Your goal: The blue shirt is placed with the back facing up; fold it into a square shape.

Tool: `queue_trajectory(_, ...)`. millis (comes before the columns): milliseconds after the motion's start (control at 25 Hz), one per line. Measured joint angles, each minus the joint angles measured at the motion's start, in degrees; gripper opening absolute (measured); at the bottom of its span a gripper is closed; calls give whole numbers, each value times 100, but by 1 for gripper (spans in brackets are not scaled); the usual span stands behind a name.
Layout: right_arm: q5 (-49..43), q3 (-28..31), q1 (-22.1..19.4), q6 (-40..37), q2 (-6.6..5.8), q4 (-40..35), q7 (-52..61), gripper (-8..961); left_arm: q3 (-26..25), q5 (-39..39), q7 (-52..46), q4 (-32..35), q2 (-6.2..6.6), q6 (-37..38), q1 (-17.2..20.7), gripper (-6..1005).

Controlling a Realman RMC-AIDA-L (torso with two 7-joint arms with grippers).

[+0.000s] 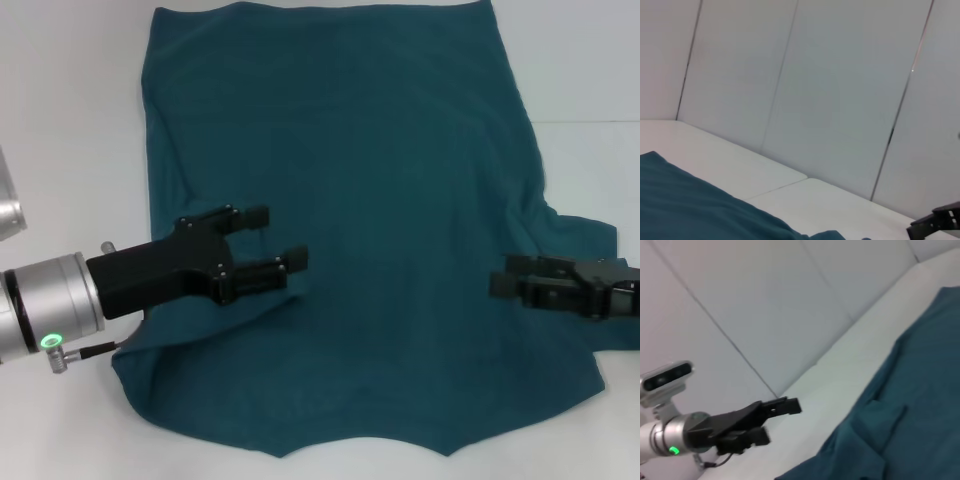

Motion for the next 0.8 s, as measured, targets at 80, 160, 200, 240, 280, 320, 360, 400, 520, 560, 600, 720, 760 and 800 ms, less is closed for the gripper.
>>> queue_trajectory(80, -18, -2, -22, 59, -86, -12, 330, 848, 89, 0, 45, 6, -2, 26, -7, 704)
queue_trajectory(160, -25, -4, -25, 73, -121, -26, 450, 848, 226, 56, 146, 38, 4, 59, -26, 780)
queue_trajectory(200, -38, -5, -27, 91, -150, -48, 558, 848, 295, 117, 240, 58, 8, 102, -35, 807)
queue_trajectory(240, -53, -6, -29, 116, -182, -76, 682, 848, 342, 178, 323, 78, 10, 146, -44, 834)
queue_trajectory(280, -76, -6, -30, 171, -210, -121, 832, 848, 383, 257, 416, 102, 13, 208, -59, 861)
queue_trajectory(320, -105, -7, -30, 246, -236, -168, 991, 847, 417, 356, 509, 124, 14, 271, -75, 888)
queue_trajectory(360, -137, -7, -30, 327, -261, -222, 1139, 847, 440, 435, 563, 135, 14, 319, -88, 886)
queue_trajectory(400, -181, -7, -30, 413, -282, -260, 1297, 847, 465, 523, 603, 146, 14, 349, -106, 884)
queue_trajectory(520, -342, -7, -30, 735, -361, -316, 1780, 846, 572, 796, 635, 181, 13, 368, -132, 878)
queue_trajectory(560, -403, -7, -30, 869, -390, -317, 1925, 846, 609, 880, 637, 187, 12, 351, -136, 876)
queue_trajectory(600, -443, -7, -30, 959, -408, -317, 2008, 846, 635, 936, 639, 188, 11, 335, -139, 876)
queue_trajectory(720, -541, -7, -30, 1211, -454, -318, 2223, 846, 691, 1102, 692, 190, 5, 290, -142, 876)
queue_trajectory(760, -587, 4, -31, 1352, -476, -319, 2345, 845, 705, 1124, 719, 191, 4, 289, -142, 876)
queue_trajectory(800, -604, 18, -37, 1439, -478, -320, 2391, 845, 711, 1146, 755, 192, 3, 288, -141, 876)
